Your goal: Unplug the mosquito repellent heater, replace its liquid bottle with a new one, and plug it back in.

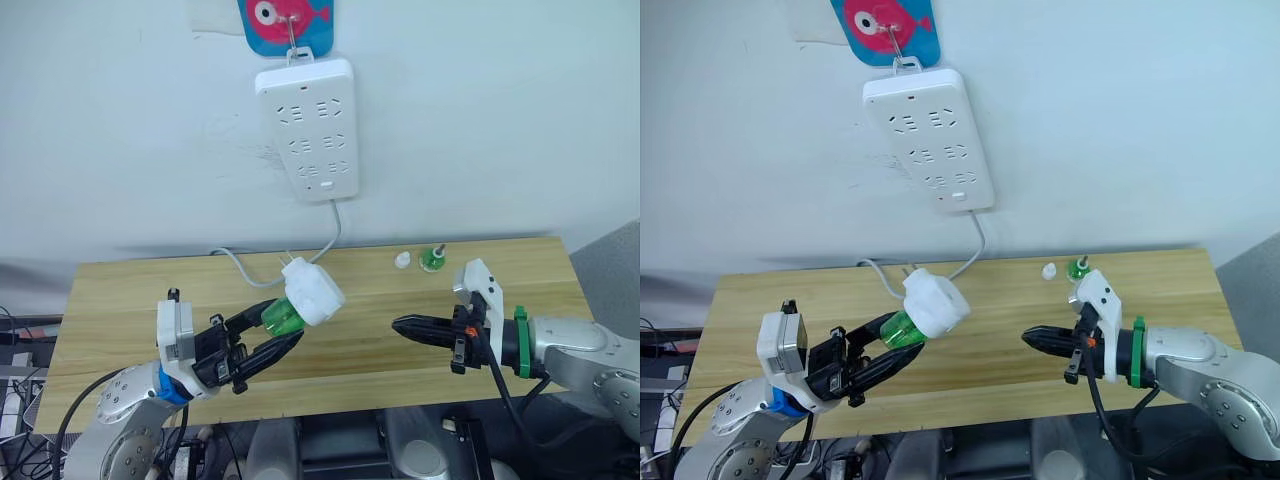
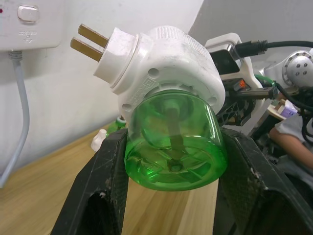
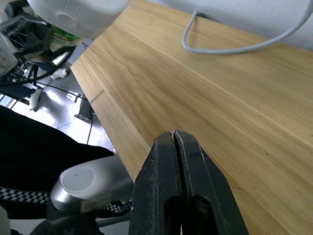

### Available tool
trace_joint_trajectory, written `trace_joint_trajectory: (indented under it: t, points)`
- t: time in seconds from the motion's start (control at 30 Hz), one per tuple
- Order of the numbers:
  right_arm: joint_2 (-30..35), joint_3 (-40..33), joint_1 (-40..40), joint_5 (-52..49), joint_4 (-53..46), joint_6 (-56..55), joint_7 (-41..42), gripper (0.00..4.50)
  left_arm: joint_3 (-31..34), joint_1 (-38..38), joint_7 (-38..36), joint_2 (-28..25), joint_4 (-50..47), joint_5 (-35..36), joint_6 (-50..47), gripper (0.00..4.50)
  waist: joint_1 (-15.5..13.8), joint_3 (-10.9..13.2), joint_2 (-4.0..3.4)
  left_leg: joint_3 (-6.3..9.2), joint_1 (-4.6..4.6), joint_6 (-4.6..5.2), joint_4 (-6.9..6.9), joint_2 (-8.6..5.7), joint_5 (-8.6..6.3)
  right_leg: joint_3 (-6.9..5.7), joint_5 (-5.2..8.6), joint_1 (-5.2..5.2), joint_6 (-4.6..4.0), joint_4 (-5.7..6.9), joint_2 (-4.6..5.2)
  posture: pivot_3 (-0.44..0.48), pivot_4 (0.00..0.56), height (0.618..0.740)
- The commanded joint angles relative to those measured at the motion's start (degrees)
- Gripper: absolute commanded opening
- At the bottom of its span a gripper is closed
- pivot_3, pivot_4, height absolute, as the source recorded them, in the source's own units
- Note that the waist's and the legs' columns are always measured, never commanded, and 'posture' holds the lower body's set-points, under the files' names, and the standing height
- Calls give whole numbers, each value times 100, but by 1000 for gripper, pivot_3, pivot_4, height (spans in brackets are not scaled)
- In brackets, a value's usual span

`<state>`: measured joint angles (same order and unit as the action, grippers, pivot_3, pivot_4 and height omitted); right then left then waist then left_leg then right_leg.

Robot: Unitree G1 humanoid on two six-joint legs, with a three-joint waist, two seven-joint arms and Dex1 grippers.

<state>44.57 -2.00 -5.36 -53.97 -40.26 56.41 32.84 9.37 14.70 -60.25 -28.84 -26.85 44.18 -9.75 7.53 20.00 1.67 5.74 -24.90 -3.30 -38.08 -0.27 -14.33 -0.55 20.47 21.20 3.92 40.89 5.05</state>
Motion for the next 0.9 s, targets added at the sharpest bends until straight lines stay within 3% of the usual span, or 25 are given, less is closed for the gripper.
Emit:
trace_joint_trajectory:
  t: [0.03, 0.9]
  points:
    - [27, 79, 159, 216, -37, -250, 183, 40, 29, 115, -103, 58, -69, -25, 197, 2256, -5, -10, 0, 0, 0, 0, 0, 0, 0, 1, 0, 0, 0, 0, 0, -191, 286, 740]
    - [-119, 403, -44, 703, 294, -416, 404, 40, -48, 101, -354, 154, 309, -250, 543, 2256, -116, -123, 0, 2, 5, 3, 0, 0, -1, 0, 0, -4, 0, 1, -1, -189, 272, 740]
